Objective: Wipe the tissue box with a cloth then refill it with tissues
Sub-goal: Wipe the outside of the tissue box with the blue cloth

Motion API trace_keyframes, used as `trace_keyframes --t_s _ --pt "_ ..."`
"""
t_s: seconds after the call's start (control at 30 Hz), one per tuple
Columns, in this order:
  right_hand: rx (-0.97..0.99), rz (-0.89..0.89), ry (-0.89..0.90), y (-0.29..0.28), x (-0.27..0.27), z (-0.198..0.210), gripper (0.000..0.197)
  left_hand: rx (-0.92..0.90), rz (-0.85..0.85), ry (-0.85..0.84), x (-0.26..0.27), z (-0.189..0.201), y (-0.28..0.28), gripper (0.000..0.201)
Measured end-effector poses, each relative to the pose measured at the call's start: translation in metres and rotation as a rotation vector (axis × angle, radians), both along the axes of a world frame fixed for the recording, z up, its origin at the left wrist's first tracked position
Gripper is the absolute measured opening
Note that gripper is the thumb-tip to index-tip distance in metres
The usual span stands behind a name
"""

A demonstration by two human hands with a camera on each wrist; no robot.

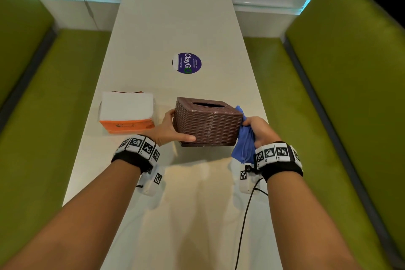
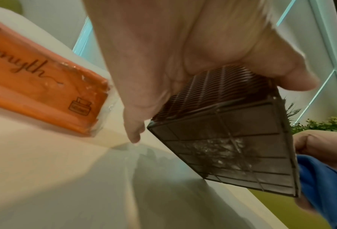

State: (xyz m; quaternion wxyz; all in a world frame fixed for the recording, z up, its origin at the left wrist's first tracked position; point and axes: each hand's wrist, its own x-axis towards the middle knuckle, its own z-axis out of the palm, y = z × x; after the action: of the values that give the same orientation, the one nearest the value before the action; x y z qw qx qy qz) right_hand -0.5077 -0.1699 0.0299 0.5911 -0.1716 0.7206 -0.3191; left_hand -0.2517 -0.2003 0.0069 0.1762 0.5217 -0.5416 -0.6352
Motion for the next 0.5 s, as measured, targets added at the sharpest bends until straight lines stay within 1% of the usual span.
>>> trace_keyframes --t_s 0.07,0.13,0.17,0.2,0.27,0.3,0.33,0.37,0.43,0.5 --pt "0.004 0.010 0.009 0.002 0.003 0.003 0.014 0.052 0.067 0.073 -0.002 -0.002 0.002 0.175" --pt "-0.004 0.027 0.010 0.004 0.008 0.008 0.015 0.087 0.114 0.121 -0.001 -0.005 0.003 0.173" --pt "-0.023 0.048 0.041 0.005 0.011 0.011 0.017 0.099 0.126 0.137 -0.001 -0.005 0.003 0.171" --pt "-0.063 0.093 0.122 0.006 0.016 0.018 0.021 0.107 0.136 0.149 0.000 -0.006 0.004 0.166" --pt "-0.211 0.207 0.372 0.006 0.026 0.031 0.025 0.125 0.150 0.186 0.002 -0.006 0.005 0.151" --pt "-0.295 0.259 0.479 0.006 0.032 0.038 0.025 0.131 0.158 0.203 0.004 -0.008 0.004 0.150" --pt "-0.375 0.302 0.540 0.007 0.040 0.045 0.032 0.131 0.167 0.214 0.004 -0.008 0.004 0.153" --pt "-0.452 0.339 0.562 0.009 0.048 0.051 0.040 0.125 0.174 0.223 0.004 -0.008 0.003 0.159" --pt "-0.568 0.433 0.565 0.010 0.069 0.060 0.042 0.093 0.182 0.239 0.004 -0.006 0.001 0.163" --pt "-0.619 0.603 0.571 0.007 0.091 0.064 0.042 0.065 0.186 0.243 0.002 -0.005 -0.001 0.156"
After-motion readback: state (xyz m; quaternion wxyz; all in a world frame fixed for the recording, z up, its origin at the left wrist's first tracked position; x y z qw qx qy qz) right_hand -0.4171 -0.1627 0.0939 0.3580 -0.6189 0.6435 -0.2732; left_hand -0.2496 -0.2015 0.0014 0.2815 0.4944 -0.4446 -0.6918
